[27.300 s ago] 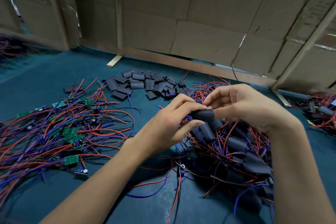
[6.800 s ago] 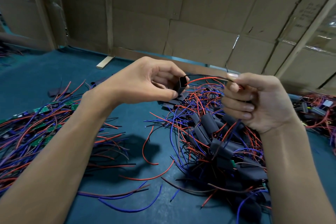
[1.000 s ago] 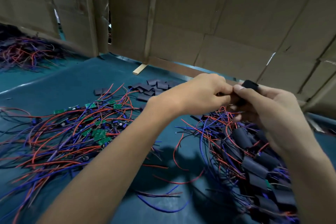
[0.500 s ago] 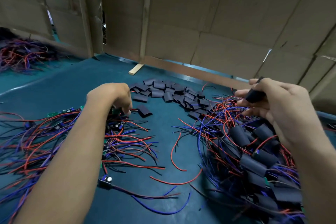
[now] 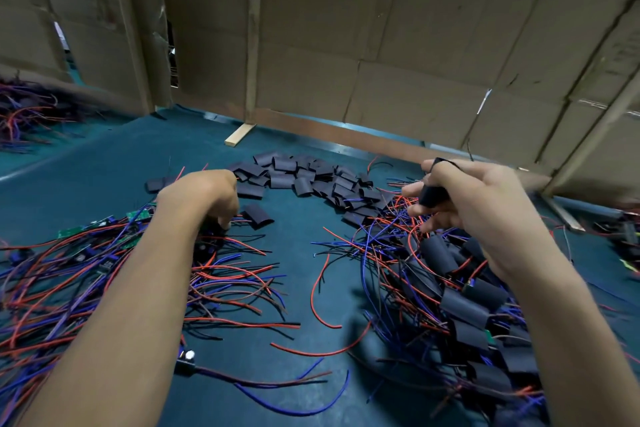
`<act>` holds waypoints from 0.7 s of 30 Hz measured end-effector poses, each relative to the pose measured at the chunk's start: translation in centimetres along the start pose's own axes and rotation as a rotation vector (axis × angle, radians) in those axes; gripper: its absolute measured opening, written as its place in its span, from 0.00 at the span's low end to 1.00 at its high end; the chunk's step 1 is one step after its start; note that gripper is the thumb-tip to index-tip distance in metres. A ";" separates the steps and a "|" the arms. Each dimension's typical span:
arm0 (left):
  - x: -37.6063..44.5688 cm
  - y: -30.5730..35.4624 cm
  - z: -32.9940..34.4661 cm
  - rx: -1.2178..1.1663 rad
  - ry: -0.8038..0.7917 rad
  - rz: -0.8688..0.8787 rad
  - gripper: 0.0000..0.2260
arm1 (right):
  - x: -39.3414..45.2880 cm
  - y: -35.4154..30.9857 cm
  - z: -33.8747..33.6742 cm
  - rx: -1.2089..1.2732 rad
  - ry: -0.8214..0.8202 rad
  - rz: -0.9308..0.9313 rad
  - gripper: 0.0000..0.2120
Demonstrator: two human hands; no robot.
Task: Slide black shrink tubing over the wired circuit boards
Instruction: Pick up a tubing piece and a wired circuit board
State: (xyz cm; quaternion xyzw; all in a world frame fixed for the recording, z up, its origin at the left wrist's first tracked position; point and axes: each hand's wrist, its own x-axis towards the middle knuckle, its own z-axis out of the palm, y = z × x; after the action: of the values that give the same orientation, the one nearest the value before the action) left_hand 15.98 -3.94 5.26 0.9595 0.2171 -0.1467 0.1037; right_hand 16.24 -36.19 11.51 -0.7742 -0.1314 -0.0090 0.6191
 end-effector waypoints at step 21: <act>-12.8 3.4 -8.0 -0.782 0.602 0.911 0.13 | -1.4 0.5 2.1 0.127 -0.302 -0.094 0.06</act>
State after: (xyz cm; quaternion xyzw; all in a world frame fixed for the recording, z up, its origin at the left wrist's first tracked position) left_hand 8.33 -9.80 17.38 0.8460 -0.1531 0.2751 0.4303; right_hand 14.71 -34.53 10.32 -0.7190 -0.2593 0.0867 0.6390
